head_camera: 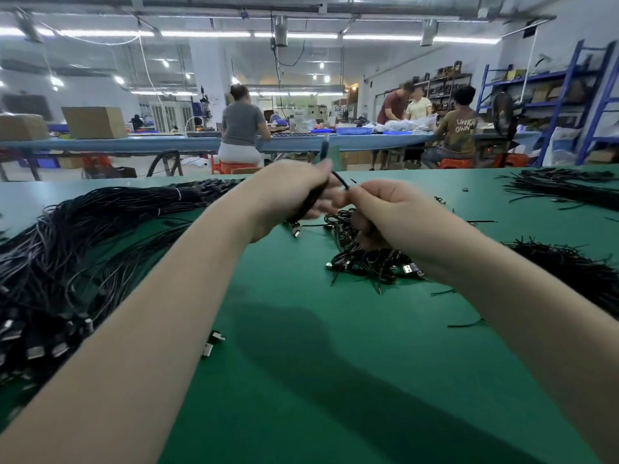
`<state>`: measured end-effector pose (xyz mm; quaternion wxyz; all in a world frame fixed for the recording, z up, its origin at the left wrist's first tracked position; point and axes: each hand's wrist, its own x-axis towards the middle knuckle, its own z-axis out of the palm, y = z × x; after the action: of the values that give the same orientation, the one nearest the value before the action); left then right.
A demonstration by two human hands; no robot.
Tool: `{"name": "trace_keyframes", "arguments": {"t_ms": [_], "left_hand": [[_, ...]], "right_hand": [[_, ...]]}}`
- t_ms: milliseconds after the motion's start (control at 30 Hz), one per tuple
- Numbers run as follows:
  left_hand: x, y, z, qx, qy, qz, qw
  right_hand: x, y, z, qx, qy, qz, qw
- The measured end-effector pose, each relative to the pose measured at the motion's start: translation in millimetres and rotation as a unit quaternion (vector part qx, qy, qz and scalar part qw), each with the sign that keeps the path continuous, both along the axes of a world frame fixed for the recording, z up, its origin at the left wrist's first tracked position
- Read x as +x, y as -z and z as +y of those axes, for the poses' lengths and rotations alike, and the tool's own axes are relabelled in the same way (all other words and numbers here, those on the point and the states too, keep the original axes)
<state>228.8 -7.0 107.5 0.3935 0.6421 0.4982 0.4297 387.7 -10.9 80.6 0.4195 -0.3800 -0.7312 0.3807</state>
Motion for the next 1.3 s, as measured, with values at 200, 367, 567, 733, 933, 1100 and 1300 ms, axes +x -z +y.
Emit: {"name": "trace_keyframes", "arguments": {"t_ms": [200,367,567,733,933,1100,1300], "left_hand": [[-0.1,-2.3,5.0,0.126,-0.099,-0.042,0.986],[0.3,-4.0,1.0,0.136,-0.126,-0.064,0.981],[14.7,-15.8,-9.5,0.035,0.013,-0.295,0.955],[11.6,-11.8,-9.4,0.037,0.028,-0.309,0.950],[20.0,-1.4,-7.1,-0.044,0.097,-0.300,0.948],[22.0,4.4,-4.3,-0.004,0.023,-0.178,0.984],[21.8,7.6,-3.8,0.022,-0.008,-0.108,0.994]], "right_hand": [[-16.0,10.8,-10.0,-0.038,-0.084,0.089,0.992],[-12.1,12.9,-6.3,-0.051,-0.143,0.110,0.982],[-11.3,21.0,-2.6,0.009,-0.083,0.040,0.996],[-1.2,16.4,2.1,-0.015,-0.070,-0.024,0.997],[-1.9,9.3,6.5,-0.185,-0.060,0.173,0.965],[0.5,16.4,10.2,-0.173,-0.015,0.174,0.969],[-2.4,20.6,11.0,-0.157,0.008,0.184,0.970]]}}
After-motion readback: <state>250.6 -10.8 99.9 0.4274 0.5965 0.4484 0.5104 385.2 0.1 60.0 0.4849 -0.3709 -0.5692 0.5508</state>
